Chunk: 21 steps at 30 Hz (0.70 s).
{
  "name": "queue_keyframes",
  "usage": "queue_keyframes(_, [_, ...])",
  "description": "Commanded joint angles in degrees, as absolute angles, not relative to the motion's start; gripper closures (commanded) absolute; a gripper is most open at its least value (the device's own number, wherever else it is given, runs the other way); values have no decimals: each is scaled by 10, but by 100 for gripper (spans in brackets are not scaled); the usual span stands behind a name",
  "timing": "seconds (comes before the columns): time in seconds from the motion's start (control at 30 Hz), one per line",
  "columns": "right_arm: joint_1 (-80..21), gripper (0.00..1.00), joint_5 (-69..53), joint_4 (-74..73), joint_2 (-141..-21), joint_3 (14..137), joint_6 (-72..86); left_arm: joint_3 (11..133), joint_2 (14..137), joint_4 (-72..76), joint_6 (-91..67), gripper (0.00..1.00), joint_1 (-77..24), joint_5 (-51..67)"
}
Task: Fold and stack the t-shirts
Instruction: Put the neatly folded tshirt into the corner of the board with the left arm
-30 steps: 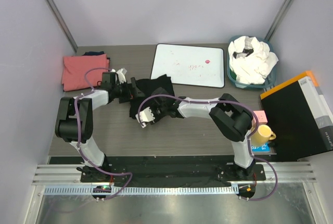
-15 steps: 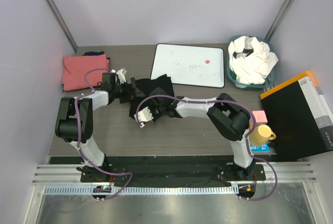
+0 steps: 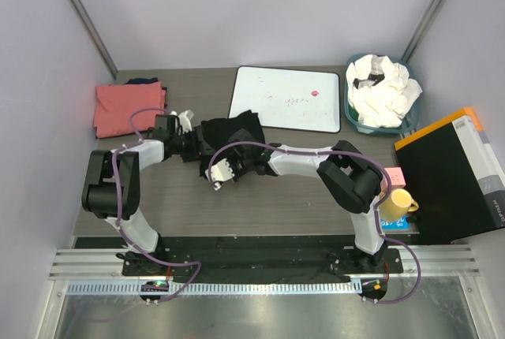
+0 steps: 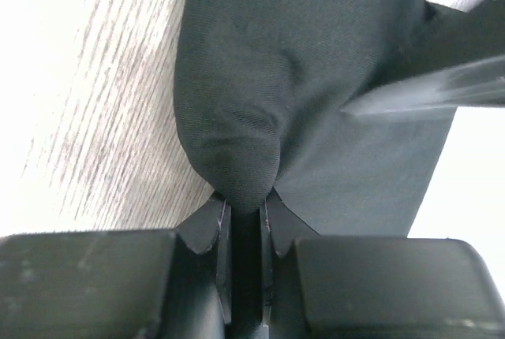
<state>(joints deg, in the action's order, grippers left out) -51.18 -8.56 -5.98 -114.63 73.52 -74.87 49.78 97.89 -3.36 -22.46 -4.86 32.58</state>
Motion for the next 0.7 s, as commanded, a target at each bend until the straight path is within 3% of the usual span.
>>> queue_keyframes(0.0, [-505,99,-67,-43,-1107,760,-757,485,994,-82,-227,45,-54,334])
queue_keyframes(0.03, [-505,99,-67,-41,-1107,760,-757,490,1007,-81,-229,59,-56,338])
queue_keyframes(0.1, [-506,99,-68,-37,-1107,762,-753,505,1020,-81,-230,71,-64,339])
queue_keyframes(0.13, [-505,98,-68,-36,-1107,763,-752,511,1026,-79,-229,89,-67,337])
queue_keyframes(0.17, [-505,98,-66,-35,-1107,764,-751,514,1036,-79,-229,99,-70,333])
queue_keyframes(0.23, [-505,96,-66,-33,-1107,764,-750,523,1045,-77,-230,100,-75,326])
queue_keyframes(0.27, [-506,89,-65,-34,-1106,763,-750,526,1052,-80,-231,100,-77,326])
queue_keyframes(0.3, [-506,63,-64,-35,-1105,763,-746,542,1055,-90,-233,100,-79,323])
queue_keyframes(0.43, [-505,38,-67,-49,-1093,755,-737,585,1029,-169,-219,100,-80,324])
queue_keyframes(0.47, [-505,19,-67,-50,-1089,752,-729,604,1021,-182,-209,100,-80,319])
queue_keyframes(0.53, [-505,1,-72,-60,-1076,745,-710,629,1009,-229,-169,100,-80,295])
queue_keyframes(0.67, [-497,0,-97,-107,-1048,745,-666,698,1007,-293,-128,100,-77,269])
